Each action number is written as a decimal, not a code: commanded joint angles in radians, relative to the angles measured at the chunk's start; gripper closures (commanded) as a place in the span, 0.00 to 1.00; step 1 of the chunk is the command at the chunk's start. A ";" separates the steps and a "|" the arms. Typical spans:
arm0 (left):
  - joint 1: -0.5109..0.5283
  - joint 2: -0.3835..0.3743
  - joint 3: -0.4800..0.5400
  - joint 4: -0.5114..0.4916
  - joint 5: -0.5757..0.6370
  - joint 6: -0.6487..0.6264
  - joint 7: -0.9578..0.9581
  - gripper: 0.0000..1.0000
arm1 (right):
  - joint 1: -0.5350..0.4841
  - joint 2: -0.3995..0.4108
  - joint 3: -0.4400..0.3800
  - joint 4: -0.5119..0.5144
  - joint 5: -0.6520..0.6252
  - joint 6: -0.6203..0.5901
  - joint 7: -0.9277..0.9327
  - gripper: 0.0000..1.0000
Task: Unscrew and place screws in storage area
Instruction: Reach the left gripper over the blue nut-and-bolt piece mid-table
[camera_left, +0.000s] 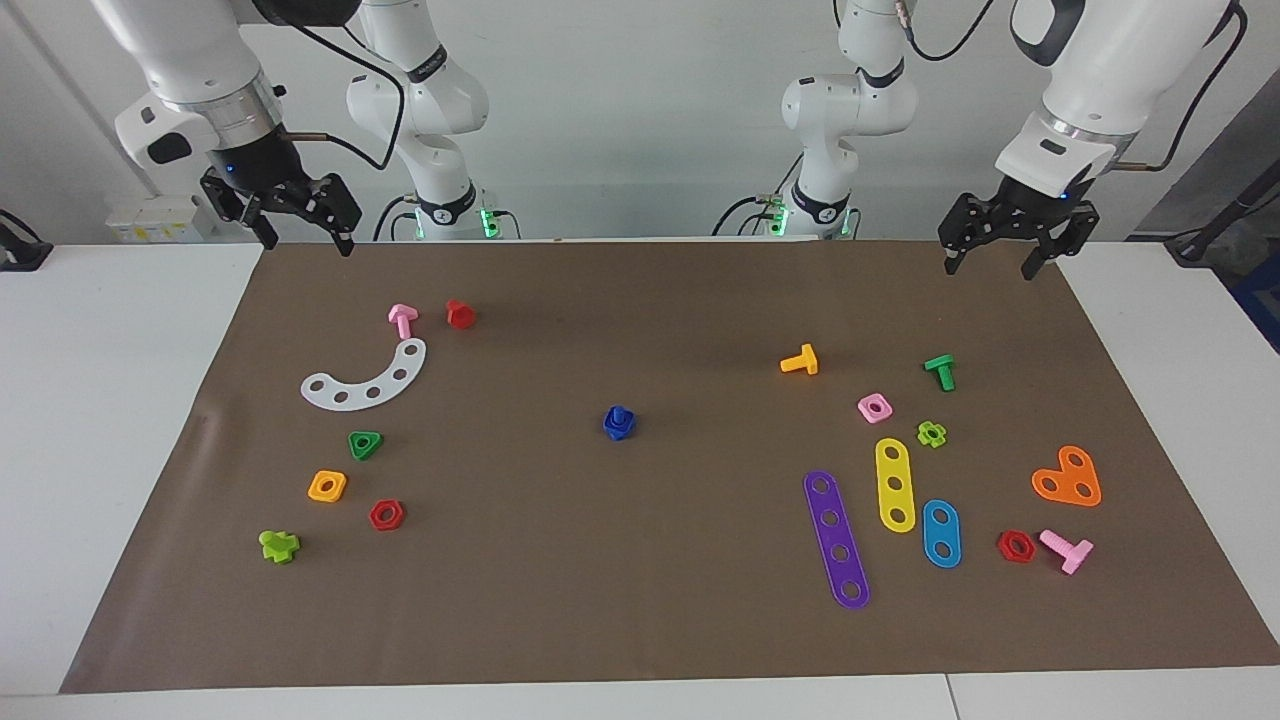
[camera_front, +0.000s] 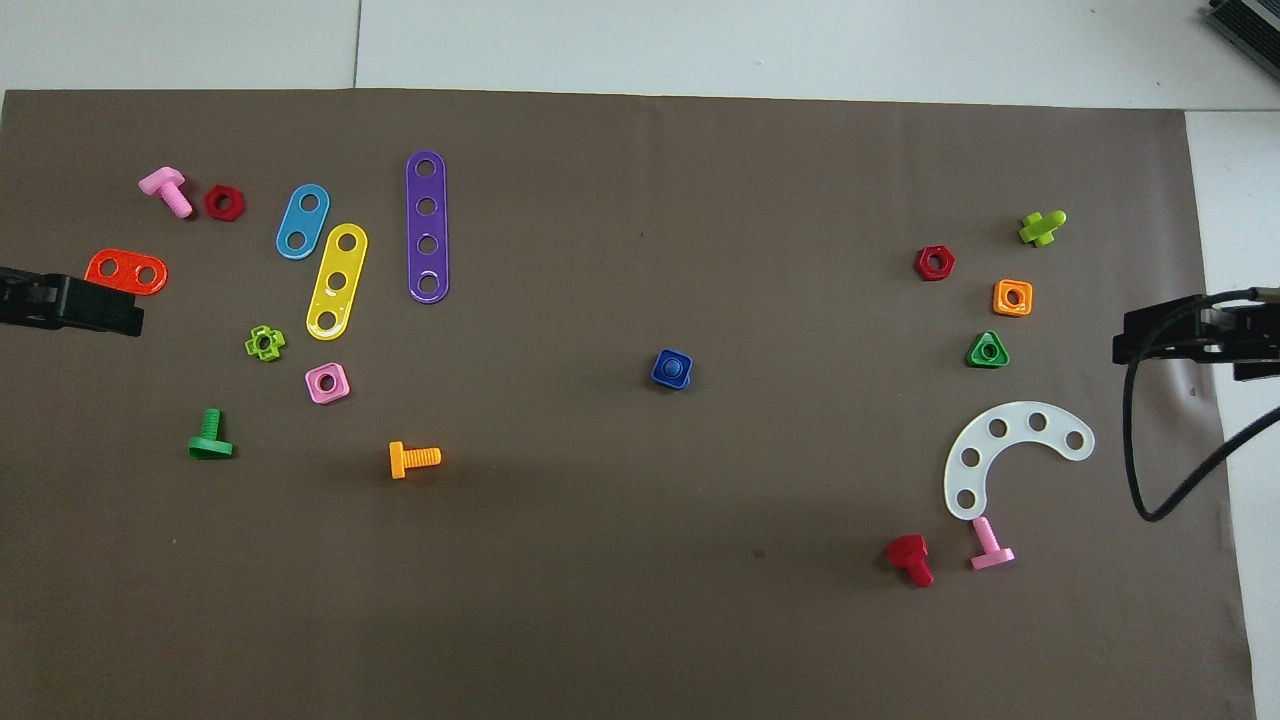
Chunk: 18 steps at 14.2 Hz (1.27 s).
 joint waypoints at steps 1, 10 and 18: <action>-0.084 -0.016 0.009 -0.040 -0.005 0.049 -0.060 0.00 | -0.003 -0.010 0.001 -0.005 -0.004 -0.005 -0.014 0.00; -0.345 0.097 0.010 -0.086 0.005 0.229 -0.215 0.01 | -0.003 -0.010 0.001 -0.005 -0.004 -0.005 -0.014 0.00; -0.517 0.298 0.010 -0.043 0.012 0.437 -0.330 0.05 | -0.003 -0.010 0.001 -0.005 -0.004 -0.005 -0.014 0.00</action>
